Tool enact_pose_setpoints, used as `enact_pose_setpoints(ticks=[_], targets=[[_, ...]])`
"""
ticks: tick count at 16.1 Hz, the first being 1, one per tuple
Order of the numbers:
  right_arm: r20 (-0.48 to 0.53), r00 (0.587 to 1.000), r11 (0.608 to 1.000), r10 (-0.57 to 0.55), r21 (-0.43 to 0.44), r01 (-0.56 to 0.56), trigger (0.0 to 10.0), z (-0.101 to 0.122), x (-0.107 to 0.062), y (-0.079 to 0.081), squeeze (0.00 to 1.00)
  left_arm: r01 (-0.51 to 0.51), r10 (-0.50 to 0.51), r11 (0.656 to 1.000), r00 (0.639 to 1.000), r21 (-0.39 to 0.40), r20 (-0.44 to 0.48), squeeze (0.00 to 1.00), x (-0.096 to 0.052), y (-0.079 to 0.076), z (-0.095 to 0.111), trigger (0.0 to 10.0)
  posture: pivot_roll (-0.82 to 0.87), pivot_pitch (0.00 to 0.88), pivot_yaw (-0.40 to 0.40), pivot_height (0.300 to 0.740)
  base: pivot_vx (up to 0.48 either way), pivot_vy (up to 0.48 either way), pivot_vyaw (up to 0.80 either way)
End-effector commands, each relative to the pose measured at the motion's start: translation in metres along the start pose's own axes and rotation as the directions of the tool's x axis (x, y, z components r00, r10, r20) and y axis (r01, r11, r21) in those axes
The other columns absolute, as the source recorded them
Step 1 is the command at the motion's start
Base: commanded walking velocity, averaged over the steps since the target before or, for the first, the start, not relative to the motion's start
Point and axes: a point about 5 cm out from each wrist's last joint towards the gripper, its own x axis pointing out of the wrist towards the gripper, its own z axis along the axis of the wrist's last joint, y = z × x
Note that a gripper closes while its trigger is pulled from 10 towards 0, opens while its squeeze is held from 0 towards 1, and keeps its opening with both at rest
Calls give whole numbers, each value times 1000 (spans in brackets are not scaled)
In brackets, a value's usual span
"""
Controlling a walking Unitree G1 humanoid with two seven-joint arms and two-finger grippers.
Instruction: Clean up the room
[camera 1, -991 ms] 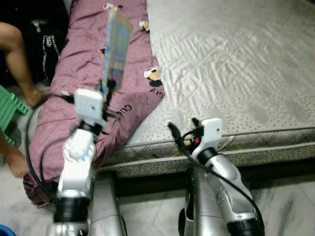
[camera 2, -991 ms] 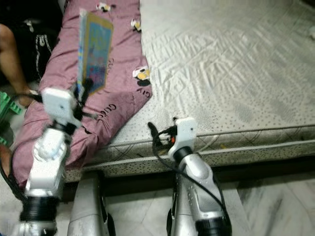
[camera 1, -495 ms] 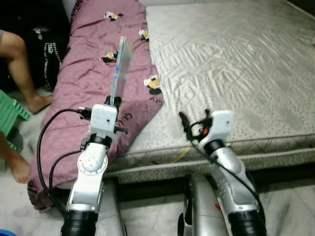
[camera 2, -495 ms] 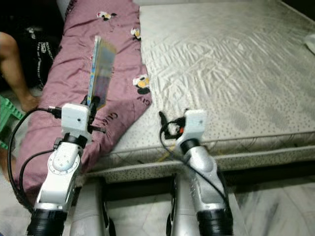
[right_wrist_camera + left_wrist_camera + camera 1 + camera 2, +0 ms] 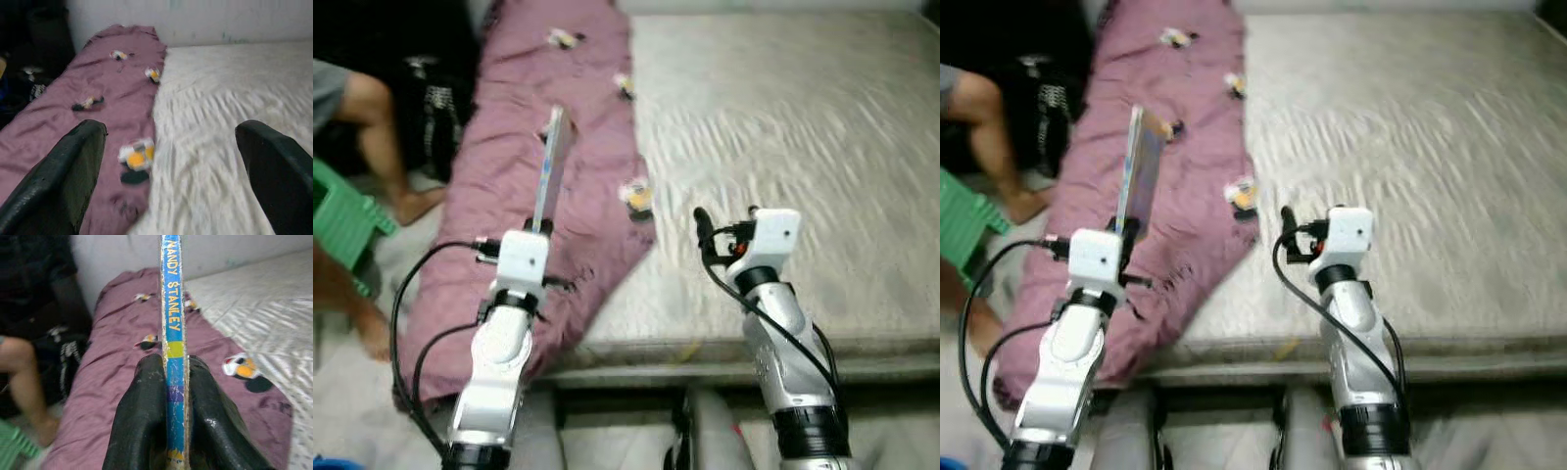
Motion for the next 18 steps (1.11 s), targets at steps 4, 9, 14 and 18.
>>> enact_pose_setpoints(ticks=[4,9,14,18], targets=[[3,999,999,-33,-18,33,10000,-1,-1,-6,0,8,-9,1000,999,7,41,0,3,-3,10,10000,-2,12,-5,740,0,0,0],[-13,999,999,-45,-29,45,10000,-5,-8,-9,0,23,-23,1000,999,-7,26,0,1,-6,8,10000,-7,17,0,740,0,0,0],[-21,999,998,-48,-35,48,10000,-7,-9,-9,0,11,-11,1000,1000,11,11,0,-1,-7,7,10000,-6,20,-2,740,0,0,0],[-37,998,998,-60,-24,60,10000,-9,-11,-9,0,21,-21,1000,1000,-10,5,0,-3,-9,6,10000,-8,24,-3,740,0,0,0]])
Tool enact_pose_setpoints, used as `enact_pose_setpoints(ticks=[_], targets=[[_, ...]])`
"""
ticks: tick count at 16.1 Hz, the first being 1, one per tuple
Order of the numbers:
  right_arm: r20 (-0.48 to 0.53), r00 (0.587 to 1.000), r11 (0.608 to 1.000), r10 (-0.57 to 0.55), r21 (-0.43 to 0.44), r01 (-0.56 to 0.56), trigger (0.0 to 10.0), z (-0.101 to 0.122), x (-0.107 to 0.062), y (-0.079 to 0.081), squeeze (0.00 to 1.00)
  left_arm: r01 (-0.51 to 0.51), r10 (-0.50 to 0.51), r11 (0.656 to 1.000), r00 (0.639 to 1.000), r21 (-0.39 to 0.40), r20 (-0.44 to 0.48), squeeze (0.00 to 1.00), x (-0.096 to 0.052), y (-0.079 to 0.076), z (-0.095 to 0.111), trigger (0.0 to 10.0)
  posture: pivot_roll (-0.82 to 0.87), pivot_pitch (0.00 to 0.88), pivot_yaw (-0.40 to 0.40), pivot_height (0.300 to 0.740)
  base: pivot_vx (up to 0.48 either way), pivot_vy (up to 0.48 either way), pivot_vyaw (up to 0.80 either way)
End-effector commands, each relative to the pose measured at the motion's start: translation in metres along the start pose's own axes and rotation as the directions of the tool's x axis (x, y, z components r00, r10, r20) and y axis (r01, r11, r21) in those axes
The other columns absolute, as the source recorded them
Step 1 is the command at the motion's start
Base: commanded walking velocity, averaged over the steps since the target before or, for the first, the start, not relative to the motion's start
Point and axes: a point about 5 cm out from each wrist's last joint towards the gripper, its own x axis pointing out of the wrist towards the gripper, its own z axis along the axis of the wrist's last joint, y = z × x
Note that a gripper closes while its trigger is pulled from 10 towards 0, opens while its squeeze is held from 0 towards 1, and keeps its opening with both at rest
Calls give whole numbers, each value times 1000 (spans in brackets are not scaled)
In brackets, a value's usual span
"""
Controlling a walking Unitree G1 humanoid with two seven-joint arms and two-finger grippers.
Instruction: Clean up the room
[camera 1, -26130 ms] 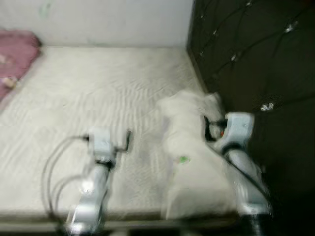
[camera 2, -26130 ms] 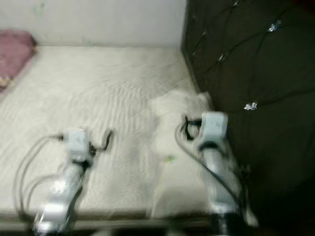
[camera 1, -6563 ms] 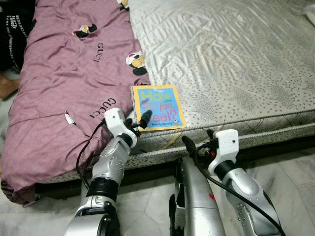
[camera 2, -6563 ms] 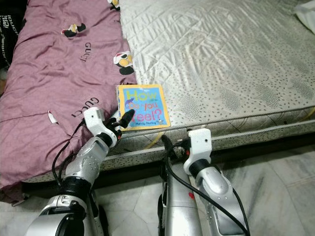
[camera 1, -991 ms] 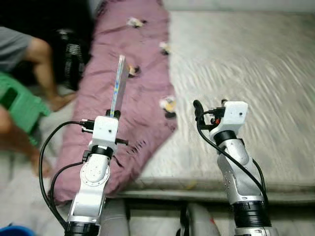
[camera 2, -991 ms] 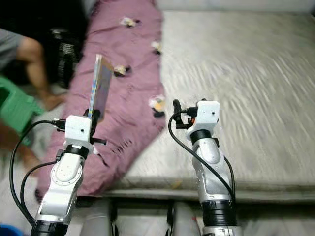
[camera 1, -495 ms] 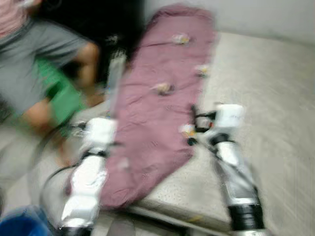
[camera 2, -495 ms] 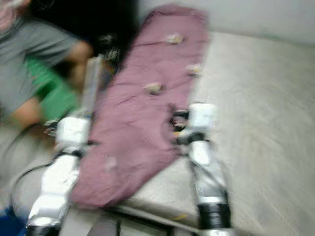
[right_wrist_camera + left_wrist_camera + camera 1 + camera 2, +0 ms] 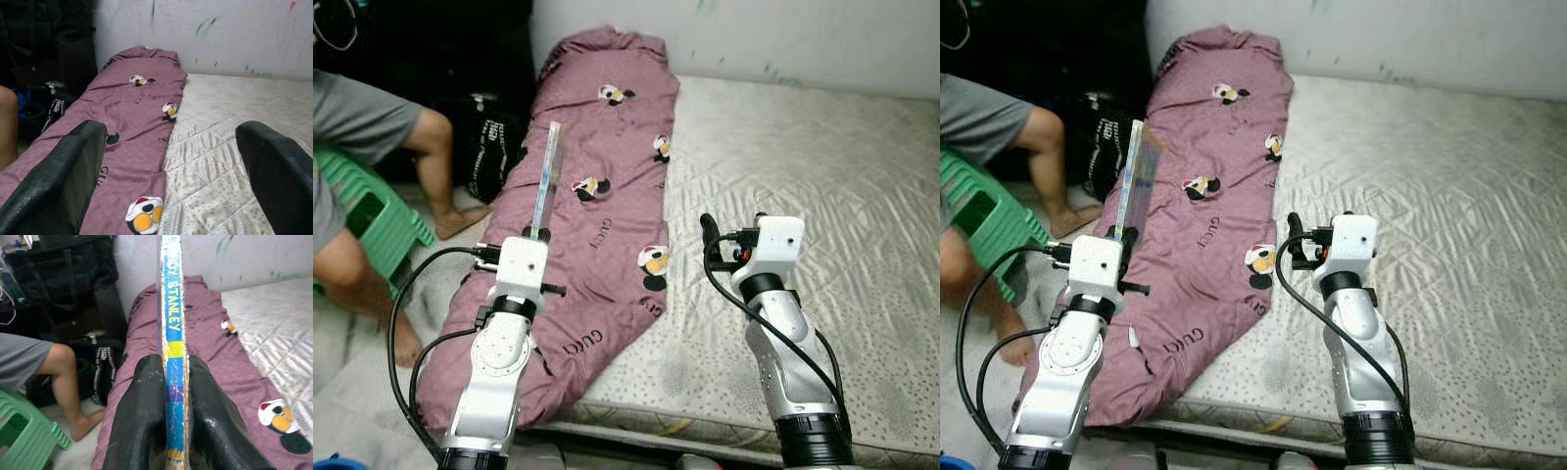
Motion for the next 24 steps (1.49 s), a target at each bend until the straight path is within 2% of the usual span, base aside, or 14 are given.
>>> enact_pose_setpoints(ticks=[1,4,9,24], targets=[[-13,1000,1000,-27,2,27,10000,-1,-1,-4,0,18,-18,1000,999,-7,52,0,2,-4,12,10000,-8,25,-4,740,0,0,0],[-30,999,999,-41,16,41,10000,-4,-2,-6,0,28,-27,1000,998,-6,51,0,2,-5,12,10000,-7,26,-7,740,0,0,0],[-44,998,999,-41,22,42,10000,-6,0,-6,0,78,-77,997,995,-22,70,0,2,-6,14,10000,-8,23,-7,740,0,0,-520],[-48,998,999,-36,14,37,10000,-7,0,-6,0,94,-91,995,993,-27,76,0,2,-6,15,10000,-11,23,-6,740,0,-313,0]])
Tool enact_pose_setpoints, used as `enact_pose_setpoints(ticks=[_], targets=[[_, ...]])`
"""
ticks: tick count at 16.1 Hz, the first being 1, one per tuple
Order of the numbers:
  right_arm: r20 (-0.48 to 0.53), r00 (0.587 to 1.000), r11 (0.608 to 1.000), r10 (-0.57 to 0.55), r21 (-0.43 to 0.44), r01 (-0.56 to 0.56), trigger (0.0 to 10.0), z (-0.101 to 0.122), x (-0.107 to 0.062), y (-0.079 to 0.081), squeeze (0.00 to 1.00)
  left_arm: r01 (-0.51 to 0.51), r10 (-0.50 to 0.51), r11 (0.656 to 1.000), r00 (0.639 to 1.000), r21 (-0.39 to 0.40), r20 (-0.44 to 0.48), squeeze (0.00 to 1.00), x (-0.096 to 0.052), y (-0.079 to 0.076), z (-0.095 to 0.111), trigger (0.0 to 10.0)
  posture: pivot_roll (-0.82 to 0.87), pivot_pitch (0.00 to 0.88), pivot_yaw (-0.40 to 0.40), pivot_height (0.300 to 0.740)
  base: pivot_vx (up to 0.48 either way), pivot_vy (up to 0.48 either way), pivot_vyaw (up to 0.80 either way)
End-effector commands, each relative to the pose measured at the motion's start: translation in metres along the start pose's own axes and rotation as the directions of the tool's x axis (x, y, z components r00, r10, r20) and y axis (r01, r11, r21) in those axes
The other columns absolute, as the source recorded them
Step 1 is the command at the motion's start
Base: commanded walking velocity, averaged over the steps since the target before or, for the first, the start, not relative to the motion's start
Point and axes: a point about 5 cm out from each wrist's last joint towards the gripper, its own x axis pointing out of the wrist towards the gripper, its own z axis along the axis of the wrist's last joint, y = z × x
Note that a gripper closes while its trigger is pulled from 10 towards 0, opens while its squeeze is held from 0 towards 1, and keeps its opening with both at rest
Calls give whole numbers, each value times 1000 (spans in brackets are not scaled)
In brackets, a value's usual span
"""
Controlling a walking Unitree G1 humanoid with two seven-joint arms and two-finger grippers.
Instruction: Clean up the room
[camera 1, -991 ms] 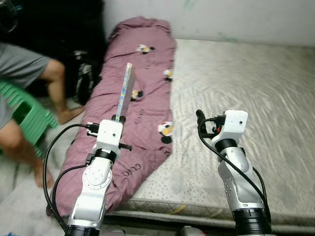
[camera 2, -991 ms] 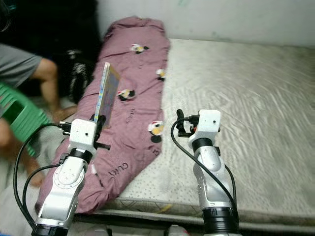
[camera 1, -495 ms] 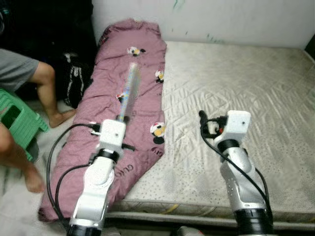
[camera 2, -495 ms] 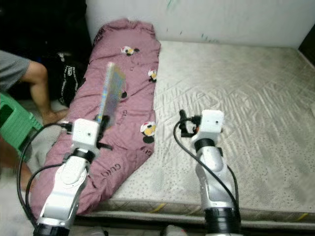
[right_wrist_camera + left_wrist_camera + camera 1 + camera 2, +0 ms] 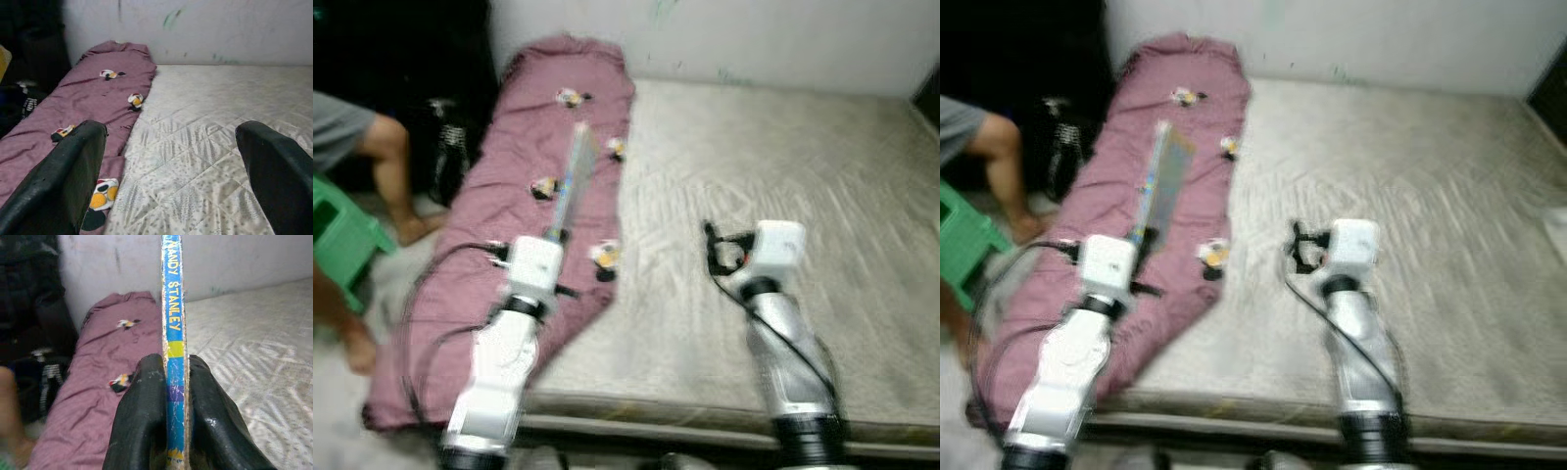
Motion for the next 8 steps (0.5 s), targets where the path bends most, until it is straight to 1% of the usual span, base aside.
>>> enact_pose_setpoints(ticks=[1,8], targets=[[-8,999,999,-39,-19,39,10000,-1,-2,-11,0,16,-15,1000,998,-10,55,0,2,-6,12,10000,-10,24,-5,740,0,-244,0],[-9,999,999,-39,-24,38,10000,-1,-2,-12,0,20,-20,1000,999,-12,51,0,2,-7,11,10000,-11,26,-5,740,0,-252,0]])
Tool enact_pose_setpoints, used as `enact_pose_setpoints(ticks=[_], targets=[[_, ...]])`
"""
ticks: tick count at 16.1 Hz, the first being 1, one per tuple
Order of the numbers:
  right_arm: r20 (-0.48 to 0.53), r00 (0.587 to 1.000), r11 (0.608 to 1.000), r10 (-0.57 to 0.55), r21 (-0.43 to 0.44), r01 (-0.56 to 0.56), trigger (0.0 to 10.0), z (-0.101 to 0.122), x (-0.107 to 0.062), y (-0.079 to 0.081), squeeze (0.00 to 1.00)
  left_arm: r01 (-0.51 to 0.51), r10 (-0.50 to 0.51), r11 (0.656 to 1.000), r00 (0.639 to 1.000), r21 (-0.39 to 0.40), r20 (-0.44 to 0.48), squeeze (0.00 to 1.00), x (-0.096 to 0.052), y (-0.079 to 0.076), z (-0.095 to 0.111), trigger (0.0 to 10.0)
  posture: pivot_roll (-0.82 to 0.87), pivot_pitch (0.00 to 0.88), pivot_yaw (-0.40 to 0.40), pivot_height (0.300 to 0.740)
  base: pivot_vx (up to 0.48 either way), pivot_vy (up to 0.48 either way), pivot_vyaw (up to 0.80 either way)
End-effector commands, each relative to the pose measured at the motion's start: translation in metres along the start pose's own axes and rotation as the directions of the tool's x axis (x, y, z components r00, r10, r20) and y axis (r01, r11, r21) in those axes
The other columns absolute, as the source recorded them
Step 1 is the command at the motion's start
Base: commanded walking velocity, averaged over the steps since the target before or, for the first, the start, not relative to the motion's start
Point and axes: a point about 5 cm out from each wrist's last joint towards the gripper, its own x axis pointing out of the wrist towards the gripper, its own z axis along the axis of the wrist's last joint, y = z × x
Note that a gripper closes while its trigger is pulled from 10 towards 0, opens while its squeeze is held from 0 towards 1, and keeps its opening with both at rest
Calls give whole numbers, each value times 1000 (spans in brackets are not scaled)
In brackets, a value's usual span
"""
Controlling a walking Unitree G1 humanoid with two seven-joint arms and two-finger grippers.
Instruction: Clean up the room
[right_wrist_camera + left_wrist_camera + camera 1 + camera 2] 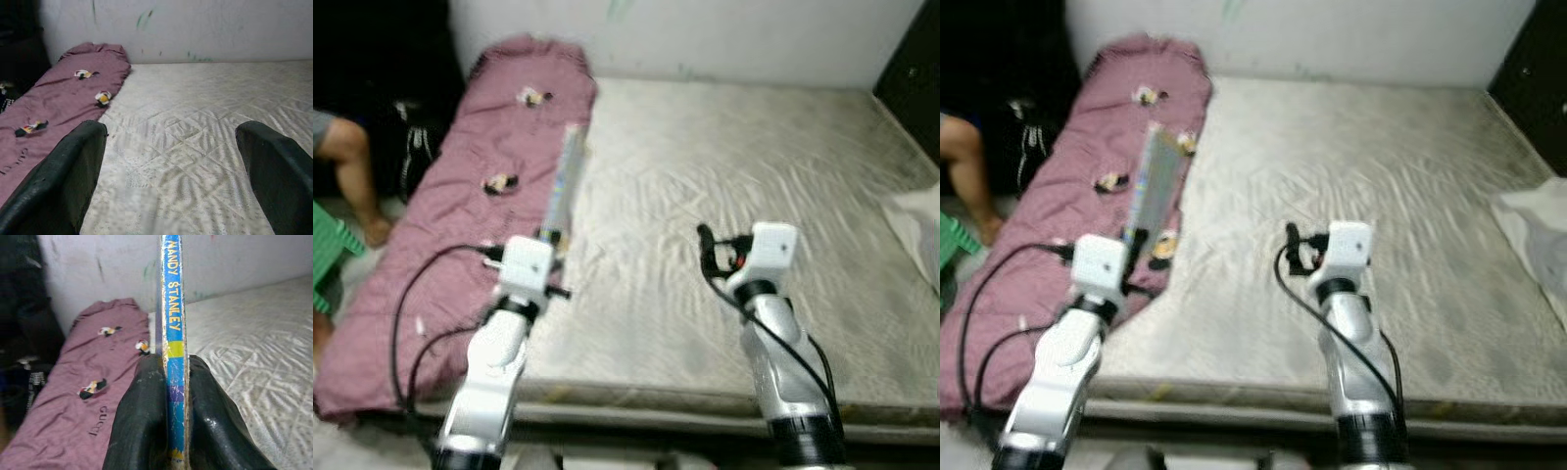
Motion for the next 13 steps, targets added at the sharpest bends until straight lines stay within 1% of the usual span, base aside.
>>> enact_pose_setpoints(ticks=[1,3,4,5,7,11,13], targets=[[8,1000,1000,-21,-14,22,10000,3,0,-6,0,22,-22,1000,998,-8,51,0,2,-6,11,10000,-11,26,-5,740,0,-251,0],[6,1000,1000,-22,-16,22,10000,2,0,-7,0,19,-18,1000,998,-20,55,0,3,-7,11,10000,-12,26,-5,740,0,0,0],[7,1000,1000,-22,-16,22,10000,2,0,-6,0,2,-2,1000,998,1,64,0,3,-9,12,10000,-13,26,-7,740,0,0,0],[11,1000,1000,-21,-16,21,10000,3,1,-6,0,-12,12,1000,999,-3,53,0,3,-10,12,10000,-13,25,-7,740,0,0,0],[11,1000,1000,-22,-18,22,10000,3,1,-6,0,8,-8,1000,999,-3,54,0,3,-11,12,10000,-14,25,-9,740,0,0,0],[10,1000,999,-22,-23,23,10000,3,2,-7,0,8,-7,1000,999,-6,49,0,4,-8,10,10000,-15,22,-10,740,0,0,0],[11,1000,999,-22,-24,23,10000,3,2,-7,0,10,-9,1000,999,-12,50,0,4,-8,11,10000,-15,21,-10,740,0,-358,0]])
